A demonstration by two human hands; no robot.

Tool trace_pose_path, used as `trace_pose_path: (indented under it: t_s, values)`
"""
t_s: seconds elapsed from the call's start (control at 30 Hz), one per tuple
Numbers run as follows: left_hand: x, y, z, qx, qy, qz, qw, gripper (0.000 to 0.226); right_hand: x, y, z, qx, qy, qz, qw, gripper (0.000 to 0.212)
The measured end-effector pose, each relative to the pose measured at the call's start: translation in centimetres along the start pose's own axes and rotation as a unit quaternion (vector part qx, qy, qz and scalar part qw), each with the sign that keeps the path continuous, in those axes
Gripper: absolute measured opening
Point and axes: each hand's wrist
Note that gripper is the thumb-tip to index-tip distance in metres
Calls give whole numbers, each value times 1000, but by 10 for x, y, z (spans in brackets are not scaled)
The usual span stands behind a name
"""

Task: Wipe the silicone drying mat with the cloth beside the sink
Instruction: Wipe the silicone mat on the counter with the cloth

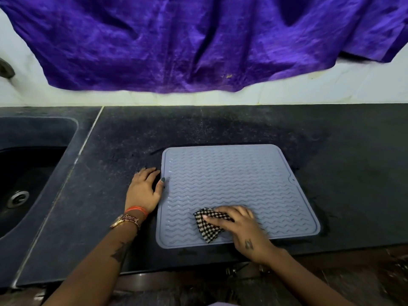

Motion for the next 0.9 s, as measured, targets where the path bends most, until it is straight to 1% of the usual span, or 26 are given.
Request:
trace_pose_path:
  t_s: [0.03,0.1,0.23,0.33,0.4,0.53,0.57,0.7,0.8,0.9]
  values:
    - [0,0,0,0,0,0,1000,58,-1,4,-2,4,-13,9,1000,86]
    - [0,0,0,2,-3,0,1000,59,-1,19,-4,5,3,6,1000,86]
    - [0,-1,0,0,-4,-3,1000,59,3,34,-4,-10,33,-4,999,68]
    - [0,1,-1,5,-10,-3,1000,59,-3,30,-9,-21,5,-11,1000,74]
    - [0,1,-1,6,-11,-4,1000,60,-8,41,-17,-13,11,-23,1000,72]
    - [0,0,-1,5,-13,-2,1000,60,-11,61,-27,-1,59,-50,997,50]
    - [0,0,-1,4,-13,-1,1000,60,-10,62,-27,-4,64,-47,997,49]
    - [0,0,-1,6,-16,0,1000,60,-14,61,-36,-4,54,-34,998,68]
    - [0,0,-1,3,-19,1,1000,60,-19,61,-42,21,54,-64,996,66]
    - [1,0,0,4,-18,0,1000,60,-19,58,-42,22,58,-61,996,63]
Point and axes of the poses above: each hand's wrist, its own y-axis away from the middle knuckle, its own x-axis out of the palm, z = x × y
